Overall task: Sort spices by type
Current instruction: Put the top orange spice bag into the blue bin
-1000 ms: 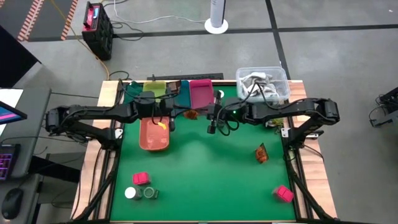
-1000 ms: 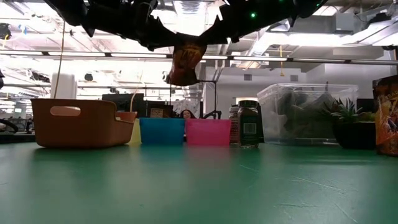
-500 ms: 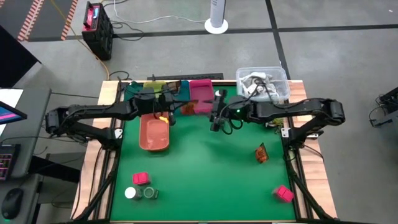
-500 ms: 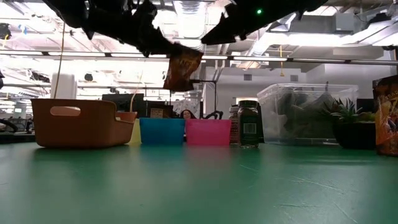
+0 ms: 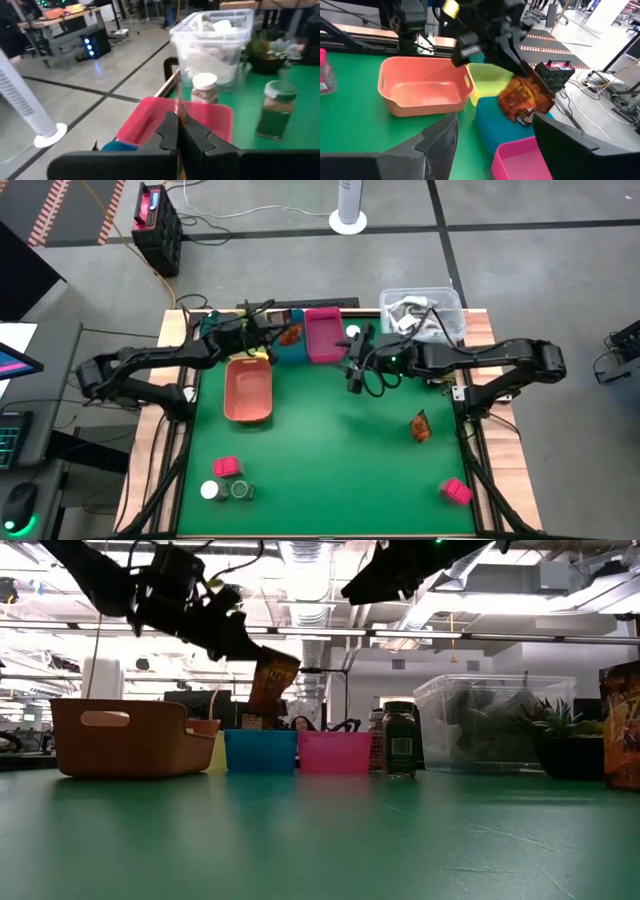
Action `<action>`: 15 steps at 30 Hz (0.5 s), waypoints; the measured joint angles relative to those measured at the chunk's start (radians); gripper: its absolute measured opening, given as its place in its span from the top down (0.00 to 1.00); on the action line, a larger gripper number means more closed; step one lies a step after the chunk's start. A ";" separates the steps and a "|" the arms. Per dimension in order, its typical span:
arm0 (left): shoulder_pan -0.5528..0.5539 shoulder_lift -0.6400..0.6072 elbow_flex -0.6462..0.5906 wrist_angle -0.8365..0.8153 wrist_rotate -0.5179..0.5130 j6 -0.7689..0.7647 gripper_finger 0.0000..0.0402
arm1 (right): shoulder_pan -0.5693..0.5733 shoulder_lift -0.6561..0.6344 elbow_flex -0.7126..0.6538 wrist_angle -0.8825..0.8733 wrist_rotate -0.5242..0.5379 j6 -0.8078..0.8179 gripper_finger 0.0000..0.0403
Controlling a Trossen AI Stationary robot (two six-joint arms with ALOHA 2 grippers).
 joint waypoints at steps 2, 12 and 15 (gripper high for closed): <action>0.012 0.032 0.000 0.020 0.000 0.001 1.00 | 0.006 0.003 0.000 -0.006 0.000 0.005 0.29; 0.039 0.221 0.000 0.124 -0.042 0.000 1.00 | 0.047 0.023 -0.002 -0.001 0.000 0.026 0.29; 0.038 0.245 0.000 0.130 -0.077 0.019 1.00 | 0.061 0.022 -0.011 -0.005 0.000 0.032 0.29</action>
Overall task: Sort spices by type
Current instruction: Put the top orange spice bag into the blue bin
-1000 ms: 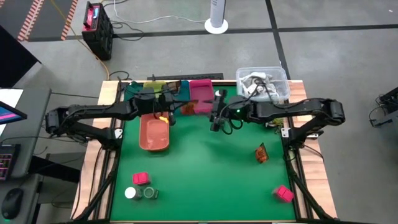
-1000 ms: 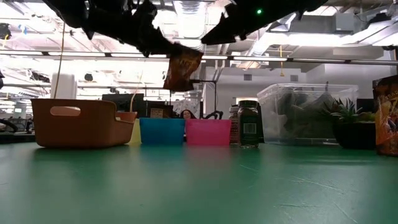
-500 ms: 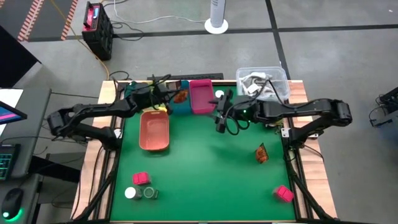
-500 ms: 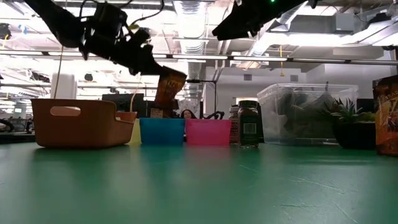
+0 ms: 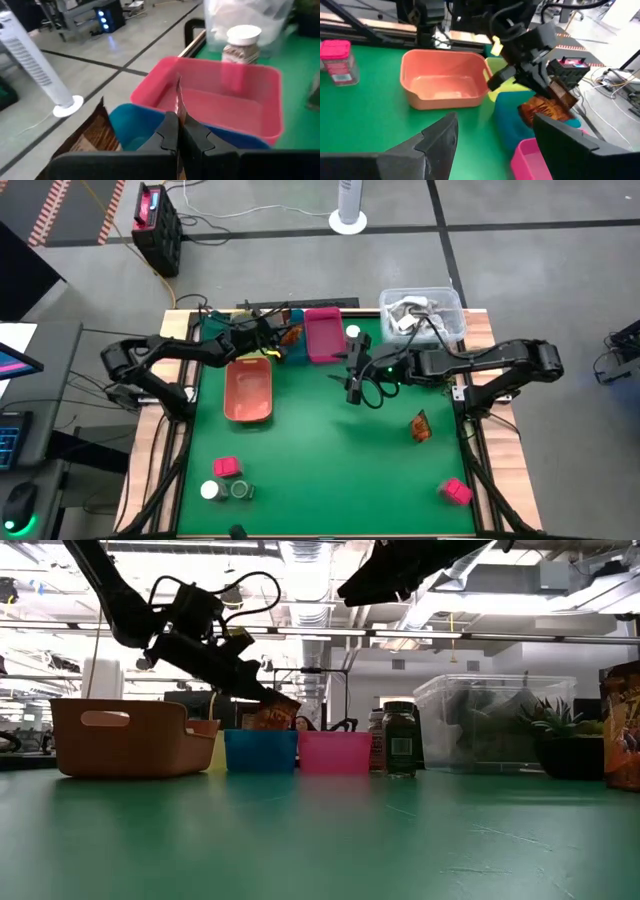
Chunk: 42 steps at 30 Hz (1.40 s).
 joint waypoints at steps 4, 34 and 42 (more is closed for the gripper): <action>0.006 0.006 0.000 0.002 -0.050 0.035 1.00 | 0.018 -0.001 -0.001 0.000 0.000 0.015 0.29; 0.036 -0.033 0.001 -0.136 -0.043 -0.006 0.64 | 0.067 -0.001 0.000 0.006 0.023 0.017 0.29; 0.016 -0.167 0.001 -0.207 -0.087 0.052 0.53 | 0.067 -0.014 0.001 -0.060 0.045 0.022 0.29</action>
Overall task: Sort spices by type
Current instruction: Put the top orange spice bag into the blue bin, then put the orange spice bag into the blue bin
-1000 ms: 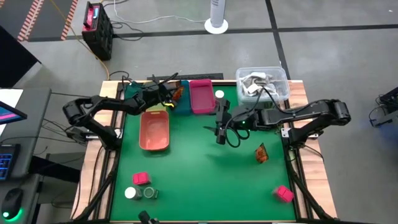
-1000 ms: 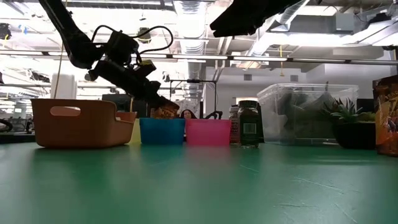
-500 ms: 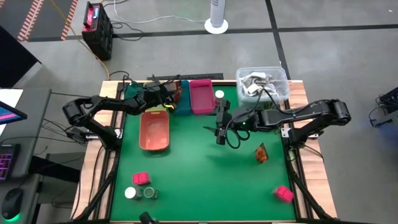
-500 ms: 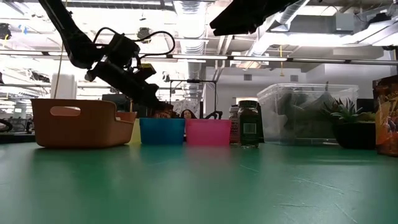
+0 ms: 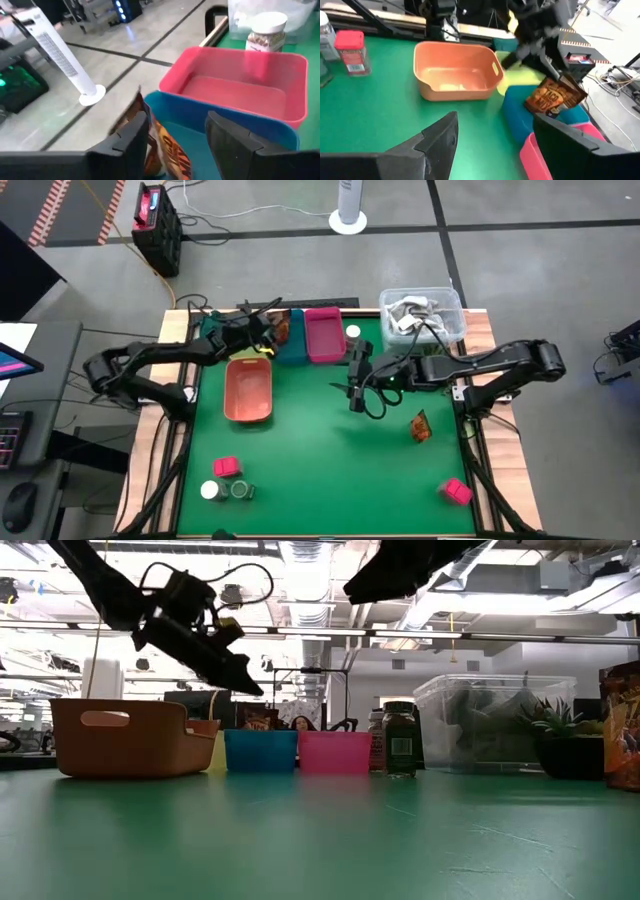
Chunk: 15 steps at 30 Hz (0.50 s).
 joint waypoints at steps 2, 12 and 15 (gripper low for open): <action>-0.009 -0.034 0.000 -0.006 -0.006 0.014 0.53 | 0.000 -0.007 0.000 -0.030 0.001 0.003 0.29; -0.198 -0.165 0.001 -0.079 -0.014 0.015 0.54 | 0.007 -0.146 0.026 -0.546 0.007 0.304 0.29; -0.250 -0.166 0.000 -0.101 -0.033 0.007 0.54 | 0.044 -0.157 0.033 -0.707 0.006 0.418 0.29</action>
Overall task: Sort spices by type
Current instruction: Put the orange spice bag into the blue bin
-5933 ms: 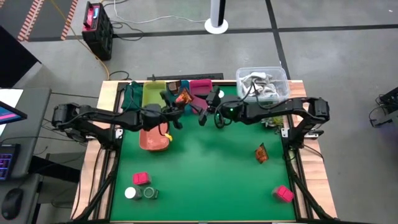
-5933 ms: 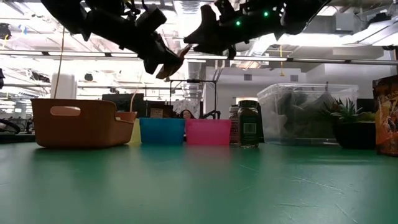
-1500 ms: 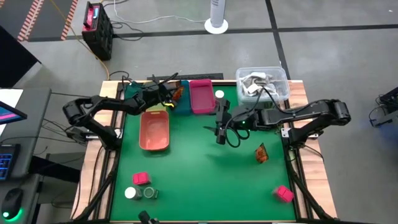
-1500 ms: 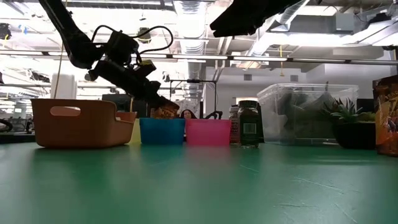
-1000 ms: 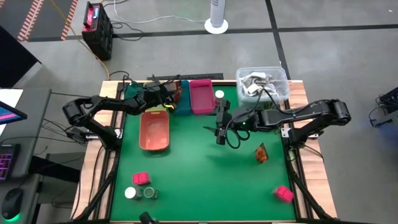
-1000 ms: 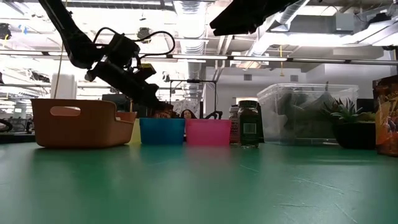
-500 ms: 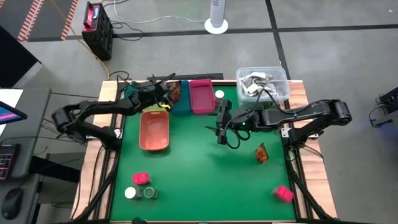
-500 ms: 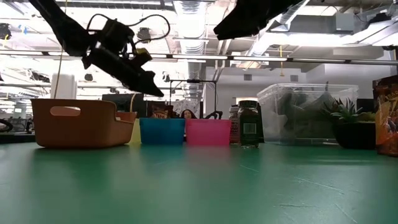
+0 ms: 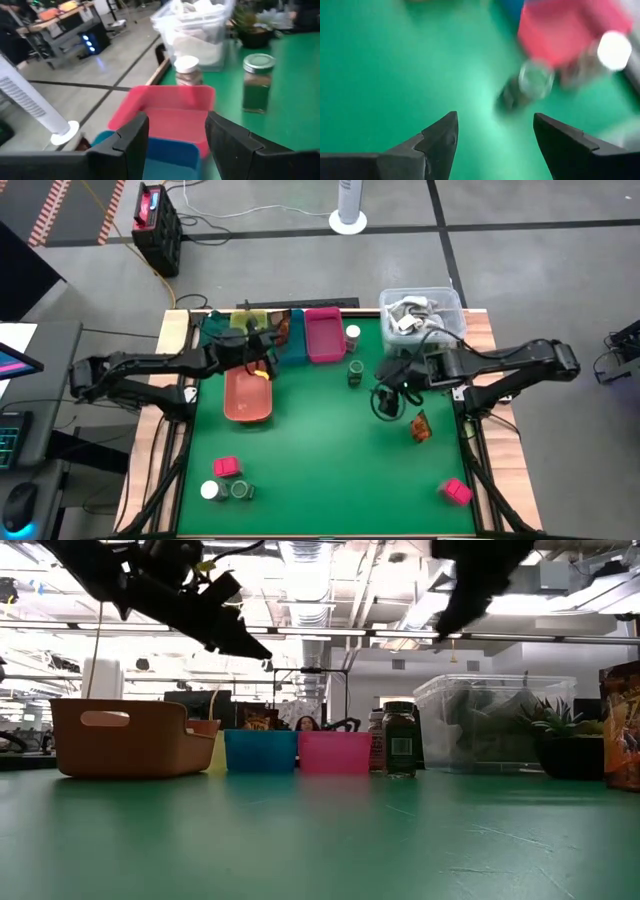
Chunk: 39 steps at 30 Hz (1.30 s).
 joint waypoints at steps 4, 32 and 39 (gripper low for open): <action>-0.041 0.000 0.000 -0.050 -0.007 -0.029 0.54 | 0.069 0.007 0.026 -0.244 -0.026 0.297 0.29; -0.091 0.000 0.072 -0.136 0.014 -0.033 0.55 | 0.414 0.023 -0.065 -0.560 -0.250 1.107 0.29; -0.138 0.000 0.072 -0.163 0.106 -0.047 0.55 | 0.415 0.023 -0.106 -0.535 -0.256 1.099 0.44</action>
